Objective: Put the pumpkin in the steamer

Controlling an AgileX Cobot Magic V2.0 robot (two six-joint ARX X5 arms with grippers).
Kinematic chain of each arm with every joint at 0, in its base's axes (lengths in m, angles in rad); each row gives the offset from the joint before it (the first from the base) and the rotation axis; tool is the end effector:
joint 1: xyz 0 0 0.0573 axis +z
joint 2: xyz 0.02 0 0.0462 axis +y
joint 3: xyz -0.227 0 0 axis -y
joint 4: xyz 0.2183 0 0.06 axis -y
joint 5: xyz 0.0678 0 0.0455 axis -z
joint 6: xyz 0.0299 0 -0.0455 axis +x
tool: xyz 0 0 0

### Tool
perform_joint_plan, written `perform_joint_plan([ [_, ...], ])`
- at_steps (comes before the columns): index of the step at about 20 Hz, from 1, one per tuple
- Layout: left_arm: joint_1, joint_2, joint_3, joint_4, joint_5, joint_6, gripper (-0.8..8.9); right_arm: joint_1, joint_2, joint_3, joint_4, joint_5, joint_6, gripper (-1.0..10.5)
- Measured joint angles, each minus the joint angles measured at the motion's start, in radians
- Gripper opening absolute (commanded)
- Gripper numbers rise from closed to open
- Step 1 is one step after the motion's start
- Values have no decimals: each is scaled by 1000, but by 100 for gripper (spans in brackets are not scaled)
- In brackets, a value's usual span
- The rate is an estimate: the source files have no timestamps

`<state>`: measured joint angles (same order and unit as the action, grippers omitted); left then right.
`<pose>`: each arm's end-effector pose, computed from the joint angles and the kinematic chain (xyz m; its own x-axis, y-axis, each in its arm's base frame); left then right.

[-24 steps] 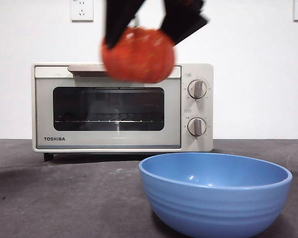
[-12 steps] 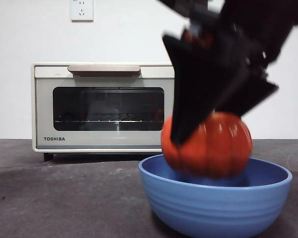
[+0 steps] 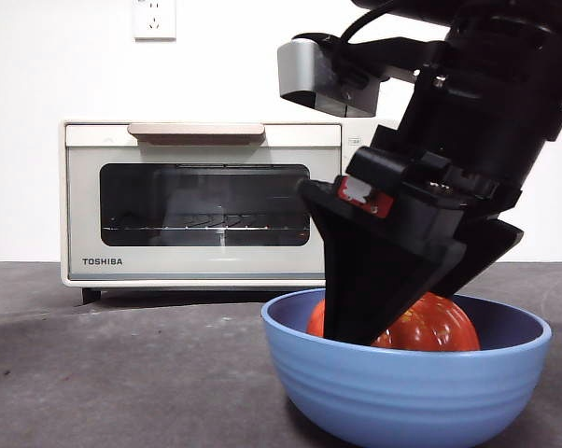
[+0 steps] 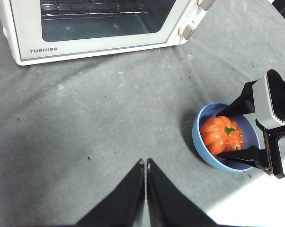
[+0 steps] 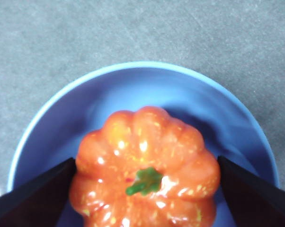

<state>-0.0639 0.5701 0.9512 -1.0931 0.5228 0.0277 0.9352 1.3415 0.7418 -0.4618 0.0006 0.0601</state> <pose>0.0790 -0.0200 0.3017 0.6227 -0.5402 -0.5661 0.4505 0.8390 -0.3051 0.1366 0.1852 0.1656 0.2899 0.3920 -0.8731 -0.7720 0.6350 0.0288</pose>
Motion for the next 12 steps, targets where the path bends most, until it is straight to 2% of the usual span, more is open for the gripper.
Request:
perform_joint_plan([
  [9,0,0,0,5,0,0,15,0,-42,25,-36,3,0,537],
  [12,0,1,0,35,0,-13,16,0,-122,113,-88,51,-3,537],
])
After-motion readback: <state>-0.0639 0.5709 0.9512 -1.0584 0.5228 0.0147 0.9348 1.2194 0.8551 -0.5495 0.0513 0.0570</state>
